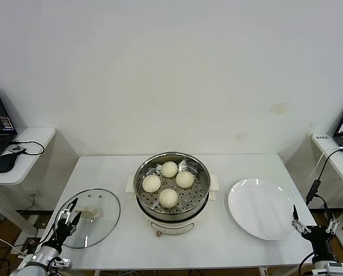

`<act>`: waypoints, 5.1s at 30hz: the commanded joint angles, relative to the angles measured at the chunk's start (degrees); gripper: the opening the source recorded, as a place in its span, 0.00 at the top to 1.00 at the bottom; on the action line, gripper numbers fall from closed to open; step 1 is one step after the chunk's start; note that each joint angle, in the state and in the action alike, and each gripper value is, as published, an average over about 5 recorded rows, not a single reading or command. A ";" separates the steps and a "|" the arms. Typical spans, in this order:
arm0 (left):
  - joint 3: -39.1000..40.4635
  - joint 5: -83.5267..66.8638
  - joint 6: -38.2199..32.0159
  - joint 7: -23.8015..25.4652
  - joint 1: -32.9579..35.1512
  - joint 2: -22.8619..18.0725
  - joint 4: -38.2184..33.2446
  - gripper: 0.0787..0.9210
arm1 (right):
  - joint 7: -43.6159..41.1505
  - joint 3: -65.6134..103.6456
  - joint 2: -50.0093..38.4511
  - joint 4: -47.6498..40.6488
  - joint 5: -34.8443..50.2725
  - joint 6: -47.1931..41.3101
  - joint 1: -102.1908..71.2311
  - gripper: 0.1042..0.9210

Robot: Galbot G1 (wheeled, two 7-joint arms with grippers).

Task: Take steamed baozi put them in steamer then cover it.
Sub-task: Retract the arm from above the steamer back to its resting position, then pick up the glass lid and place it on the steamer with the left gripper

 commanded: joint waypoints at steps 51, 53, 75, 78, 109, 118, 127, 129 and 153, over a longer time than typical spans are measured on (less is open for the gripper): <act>-7.01 -15.15 18.45 6.81 13.41 -2.46 -29.30 0.93 | 0.59 -5.48 -0.04 -0.13 -5.13 2.78 -0.77 0.12; -7.17 -15.36 20.37 8.43 14.34 -2.72 -32.75 0.93 | 0.62 -6.31 -0.20 0.17 -5.11 2.68 -1.00 0.12; 15.12 -17.56 34.25 19.27 -6.49 7.21 -41.16 0.93 | 2.62 -13.13 1.84 -0.72 -10.96 1.28 0.93 0.12; 17.70 -13.59 36.57 22.72 -9.61 4.98 -39.97 0.93 | 3.15 -13.80 2.13 -0.76 -12.21 1.10 1.04 0.12; 32.41 14.39 41.16 35.61 -19.52 -21.14 -30.01 0.93 | 7.71 -19.31 6.65 -4.92 -24.64 -0.24 4.06 0.12; 35.85 16.16 40.41 35.39 -19.50 -22.24 -28.33 0.93 | 7.81 -19.31 6.92 -5.31 -25.06 0.21 3.56 0.12; 37.08 17.51 39.68 34.72 -19.35 -23.13 -26.77 0.93 | 7.79 -19.29 6.84 -5.32 -25.03 0.46 3.10 0.12; 37.16 17.56 39.60 34.62 -19.46 -23.16 -26.46 0.93 | 7.78 -19.29 6.84 -5.38 -25.02 0.52 3.07 0.12; 37.12 17.58 38.81 33.43 -20.72 -23.86 -22.72 0.93 | 7.37 -19.24 6.41 -6.16 -24.88 0.99 3.07 0.12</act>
